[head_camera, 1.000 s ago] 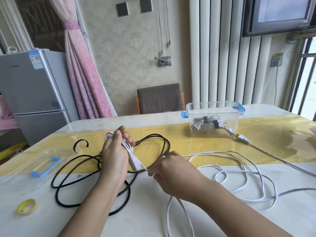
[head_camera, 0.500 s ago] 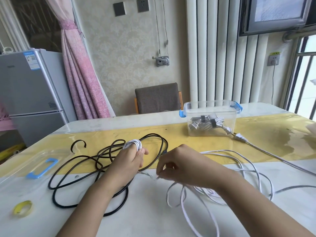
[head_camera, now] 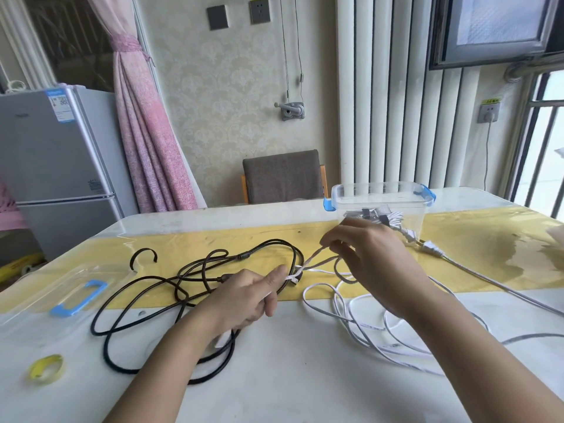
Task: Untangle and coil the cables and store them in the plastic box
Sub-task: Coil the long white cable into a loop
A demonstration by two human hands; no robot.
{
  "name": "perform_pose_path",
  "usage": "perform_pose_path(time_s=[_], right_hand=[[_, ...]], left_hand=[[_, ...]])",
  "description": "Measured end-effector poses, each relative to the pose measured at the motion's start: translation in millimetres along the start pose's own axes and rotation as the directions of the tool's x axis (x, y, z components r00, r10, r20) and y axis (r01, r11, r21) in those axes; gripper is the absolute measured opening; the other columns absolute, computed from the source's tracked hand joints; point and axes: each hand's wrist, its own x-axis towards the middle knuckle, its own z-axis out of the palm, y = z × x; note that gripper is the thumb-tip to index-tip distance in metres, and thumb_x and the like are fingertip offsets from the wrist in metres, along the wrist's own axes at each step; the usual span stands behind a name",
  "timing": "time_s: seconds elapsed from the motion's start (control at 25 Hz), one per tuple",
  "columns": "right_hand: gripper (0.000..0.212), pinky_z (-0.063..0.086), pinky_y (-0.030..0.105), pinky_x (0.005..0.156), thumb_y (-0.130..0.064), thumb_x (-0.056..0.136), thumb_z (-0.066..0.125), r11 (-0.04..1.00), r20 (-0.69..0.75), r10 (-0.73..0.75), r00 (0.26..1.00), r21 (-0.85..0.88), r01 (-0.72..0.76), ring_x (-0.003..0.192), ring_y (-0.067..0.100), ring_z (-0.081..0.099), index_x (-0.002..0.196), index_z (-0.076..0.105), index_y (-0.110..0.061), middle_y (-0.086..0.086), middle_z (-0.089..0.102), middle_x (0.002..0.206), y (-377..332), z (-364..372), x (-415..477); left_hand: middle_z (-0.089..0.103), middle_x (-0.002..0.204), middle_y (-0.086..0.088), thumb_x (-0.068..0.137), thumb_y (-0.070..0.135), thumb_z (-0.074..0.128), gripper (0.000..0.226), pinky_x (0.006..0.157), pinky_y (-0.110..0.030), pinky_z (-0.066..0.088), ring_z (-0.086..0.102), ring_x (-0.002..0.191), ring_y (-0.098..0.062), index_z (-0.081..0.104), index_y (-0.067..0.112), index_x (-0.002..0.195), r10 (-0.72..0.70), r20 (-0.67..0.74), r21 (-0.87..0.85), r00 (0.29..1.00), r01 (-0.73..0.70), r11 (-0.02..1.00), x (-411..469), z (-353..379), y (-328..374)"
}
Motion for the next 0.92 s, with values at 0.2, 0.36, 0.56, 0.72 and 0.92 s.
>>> perform_pose_path(time_s=[0.2,0.36,0.56,0.72,0.92], right_hand=[[0.030,0.035,0.026,0.063,0.013,0.065,0.061,0.989,-0.105,0.041,0.994,-0.136,-0.055,0.070,0.028,0.058,0.069,0.069,-0.015,0.004,0.059,0.076,5,2,1],[0.037,0.033,0.041,0.097,0.006,0.074,0.055,0.816,0.095,0.499,0.862,-0.388,-0.429,0.104,0.031,0.055,0.094,0.070,-0.022,0.004,0.060,0.103,27,-8,-3],[0.084,0.022,0.032,0.110,-0.034,0.074,0.076,0.933,0.345,0.319,0.883,-0.278,-0.229,0.128,0.022,0.034,0.144,0.030,-0.030,0.000,0.037,0.141,10,5,-6],[0.078,0.030,0.024,0.108,-0.004,0.072,0.053,0.952,0.277,-0.049,0.960,0.304,-0.040,0.124,0.008,0.041,0.144,0.034,-0.029,-0.010,0.040,0.138,-36,21,-10],[0.040,0.048,0.038,0.091,-0.014,0.091,0.036,0.623,0.372,0.079,0.925,0.706,-0.337,0.094,0.019,0.060,0.123,0.053,-0.030,0.005,0.063,0.100,-49,24,-13]], left_hand=[[0.025,0.039,0.008,0.083,0.054,0.048,0.046,0.032,-0.011,0.014,0.017,0.031,-0.002,0.044,0.021,0.052,0.015,0.454,-0.258,0.891,0.116,0.959,-8,-4,4],[0.033,0.037,0.013,0.076,0.060,0.065,0.046,0.030,-0.010,0.023,0.027,0.028,0.002,0.050,0.021,0.055,0.211,0.520,-0.622,0.828,0.198,0.757,-2,-21,-3],[0.029,0.036,0.011,0.069,0.053,0.075,0.046,0.031,-0.011,0.019,0.024,0.026,0.000,0.047,0.020,0.053,0.218,0.363,-0.700,0.906,0.111,0.706,-1,-24,-5],[0.026,0.037,0.010,0.082,0.051,0.049,0.044,0.031,-0.012,0.015,0.020,0.027,-0.001,0.043,0.021,0.051,0.142,0.325,-0.628,0.935,0.101,0.772,-1,-14,0],[0.023,0.039,0.009,0.081,0.052,0.044,0.043,0.031,-0.011,0.016,0.016,0.029,-0.001,0.039,0.020,0.052,0.075,0.337,-0.523,0.939,0.121,0.843,-5,-6,6]])
